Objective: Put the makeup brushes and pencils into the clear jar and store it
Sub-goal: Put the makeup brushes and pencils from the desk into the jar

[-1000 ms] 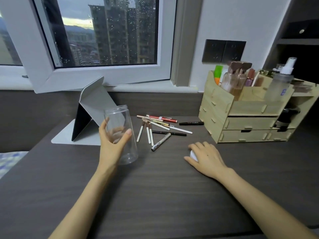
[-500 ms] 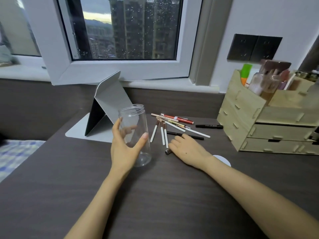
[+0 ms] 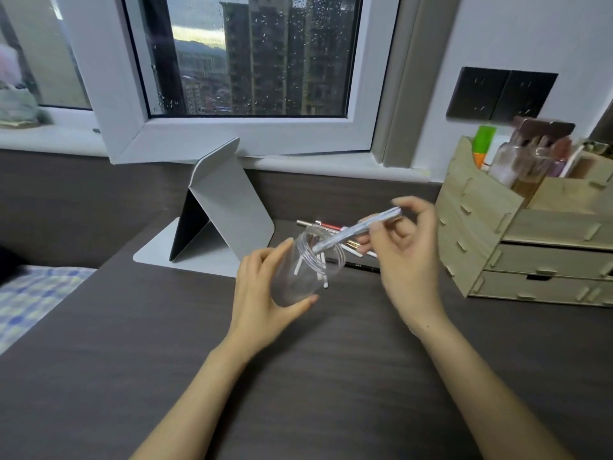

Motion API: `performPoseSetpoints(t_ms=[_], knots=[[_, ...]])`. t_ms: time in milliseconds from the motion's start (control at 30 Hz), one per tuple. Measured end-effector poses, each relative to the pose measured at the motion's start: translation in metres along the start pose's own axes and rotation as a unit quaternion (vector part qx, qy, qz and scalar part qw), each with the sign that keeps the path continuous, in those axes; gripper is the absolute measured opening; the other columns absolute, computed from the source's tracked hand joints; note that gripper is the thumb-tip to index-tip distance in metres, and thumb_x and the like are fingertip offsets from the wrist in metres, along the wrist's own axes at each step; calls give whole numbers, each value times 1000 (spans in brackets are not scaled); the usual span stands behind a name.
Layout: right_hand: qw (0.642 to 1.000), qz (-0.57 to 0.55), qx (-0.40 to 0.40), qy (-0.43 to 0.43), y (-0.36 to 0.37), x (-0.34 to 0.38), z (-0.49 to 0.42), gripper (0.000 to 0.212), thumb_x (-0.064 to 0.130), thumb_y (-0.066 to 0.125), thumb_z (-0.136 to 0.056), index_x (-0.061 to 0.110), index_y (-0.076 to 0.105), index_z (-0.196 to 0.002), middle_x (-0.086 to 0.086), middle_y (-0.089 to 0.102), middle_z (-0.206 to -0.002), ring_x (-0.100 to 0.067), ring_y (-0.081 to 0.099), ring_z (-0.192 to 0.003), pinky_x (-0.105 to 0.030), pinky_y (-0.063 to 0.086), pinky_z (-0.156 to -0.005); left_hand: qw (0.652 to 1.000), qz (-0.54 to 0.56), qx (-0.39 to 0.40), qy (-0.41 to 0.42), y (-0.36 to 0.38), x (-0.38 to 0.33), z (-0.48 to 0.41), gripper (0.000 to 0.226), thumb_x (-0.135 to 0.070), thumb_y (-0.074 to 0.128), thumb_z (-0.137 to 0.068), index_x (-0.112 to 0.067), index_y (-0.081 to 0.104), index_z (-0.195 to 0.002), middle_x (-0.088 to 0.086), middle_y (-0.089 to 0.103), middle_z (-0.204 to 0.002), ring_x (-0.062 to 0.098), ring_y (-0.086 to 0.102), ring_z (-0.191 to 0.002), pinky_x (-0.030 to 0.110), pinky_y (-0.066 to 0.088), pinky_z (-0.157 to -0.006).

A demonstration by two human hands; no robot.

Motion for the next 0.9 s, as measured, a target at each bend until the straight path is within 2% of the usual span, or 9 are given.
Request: performPoseSetpoints(t_ms=[167,300,400,500,600,667,733,833,900], knots=[[952,282,82,-86,-3,-21,17,7,19,66,-80,20,66,-88,9,60,-74,-3,50,-64,-18,40,-62,997,-50,-5,66,0,-3,3,79,-41,73,-64,-25,38,-133,-5,46,-112,12,43,-102,17,31,-93],[915,365,90,-146,-10,-30,22,14,22,71,-75,11,73,-83,0,60,-76,-13,52,-74,-22,41,-66,990,-92,-2,111,3,-2,4,72,-35,73,-70,-24,40,-132,1,50,-117,20,47,-102,30,38,-89],[893,414,129,-119,-11,-40,27,17,28,70,-74,14,76,-82,0,60,-73,-14,50,-72,-21,38,-64,982,-135,19,132,4,3,5,66,-26,70,-72,-24,42,-131,6,53,-121,27,49,-105,40,42,-87],[860,457,189,-128,-10,-48,33,17,28,63,-79,20,77,-85,4,62,-73,-11,45,-71,-21,36,-62,975,-167,42,142,7,9,6,67,-19,76,-67,-22,47,-127,9,56,-122,28,49,-107,40,41,-89],[895,389,207,-74,-18,-54,29,18,25,60,-84,20,76,-90,5,64,-79,-11,48,-76,-20,37,-67,980,-153,49,118,7,9,6,66,-24,76,-68,-22,47,-127,7,56,-121,26,49,-107,40,42,-89],[919,377,107,-36,-33,-67,13,16,18,60,-85,14,75,-90,-2,69,-81,-17,56,-78,-23,40,-70,988,-130,29,82,3,9,2,64,-30,72,-70,-20,46,-127,6,58,-119,23,49,-106,35,41,-90],[863,502,58,-14,-47,-88,-6,18,14,57,-89,9,72,-97,-9,71,-93,-29,58,-87,-29,42,-72,992,-115,4,48,-1,10,-2,66,-31,74,-66,-17,48,-125,7,60,-116,21,49,-104,26,36,-91],[746,642,180,-5,-49,-124,-22,28,23,48,-94,9,62,-115,-6,64,-118,-31,52,-105,-36,45,-83,994,-111,-22,6,-4,13,-5,72,-26,80,-61,-16,48,-124,7,61,-116,20,49,-105,20,31,-91],[686,675,270,-28,-39,-137,-29,28,26,58,-88,11,64,-111,-6,67,-112,-30,55,-101,-36,46,-81,993,-109,-33,-14,-4,15,-6,76,-19,85,-58,-17,47,-124,8,61,-116,21,49,-105,18,30,-90]])
Point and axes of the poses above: each hand's wrist, its own z-axis away from the middle knuckle, its own y-axis out of the palm, x = y × z, the point moved 2 cm from there along -z, towards the middle knuckle
